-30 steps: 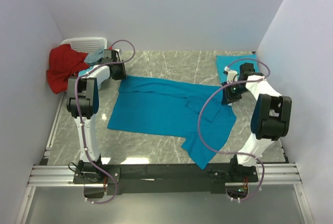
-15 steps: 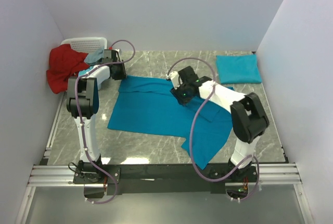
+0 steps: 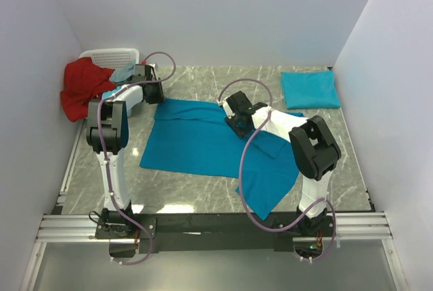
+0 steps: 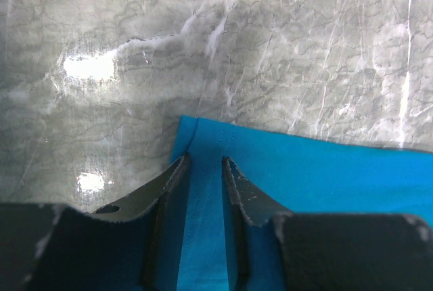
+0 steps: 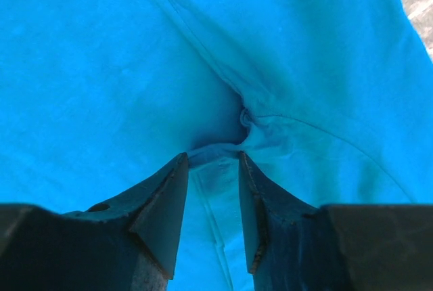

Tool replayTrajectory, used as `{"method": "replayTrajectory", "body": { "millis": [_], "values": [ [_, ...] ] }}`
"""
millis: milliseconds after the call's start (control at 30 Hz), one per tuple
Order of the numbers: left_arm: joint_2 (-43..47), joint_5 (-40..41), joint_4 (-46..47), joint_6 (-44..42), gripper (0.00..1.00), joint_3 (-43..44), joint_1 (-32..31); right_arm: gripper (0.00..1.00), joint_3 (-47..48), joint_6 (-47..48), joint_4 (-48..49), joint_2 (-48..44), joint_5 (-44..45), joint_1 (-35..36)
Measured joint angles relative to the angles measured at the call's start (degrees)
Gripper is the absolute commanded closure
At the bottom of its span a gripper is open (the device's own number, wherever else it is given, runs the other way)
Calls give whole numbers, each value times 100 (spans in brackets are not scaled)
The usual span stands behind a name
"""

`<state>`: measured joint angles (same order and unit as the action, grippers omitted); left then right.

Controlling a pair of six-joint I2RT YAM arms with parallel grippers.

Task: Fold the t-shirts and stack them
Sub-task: Fold the tshirt

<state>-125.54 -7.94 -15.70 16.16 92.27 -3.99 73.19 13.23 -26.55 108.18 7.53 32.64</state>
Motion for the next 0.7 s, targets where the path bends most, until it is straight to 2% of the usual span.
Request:
{"method": "replayTrajectory", "body": {
  "millis": [267, 500, 700],
  "values": [
    [2, -2, -2, 0, 68, 0, 0, 70, 0, -46, -11, 94, 59, 0],
    [2, 0, -2, 0, 68, 0, 0, 99, 0, -48, -52, 107, 15, 0],
    [0, 0, -2, 0, 68, 0, 0, 100, -46, 17, -109, -61, -264, 0]
  ]
}}
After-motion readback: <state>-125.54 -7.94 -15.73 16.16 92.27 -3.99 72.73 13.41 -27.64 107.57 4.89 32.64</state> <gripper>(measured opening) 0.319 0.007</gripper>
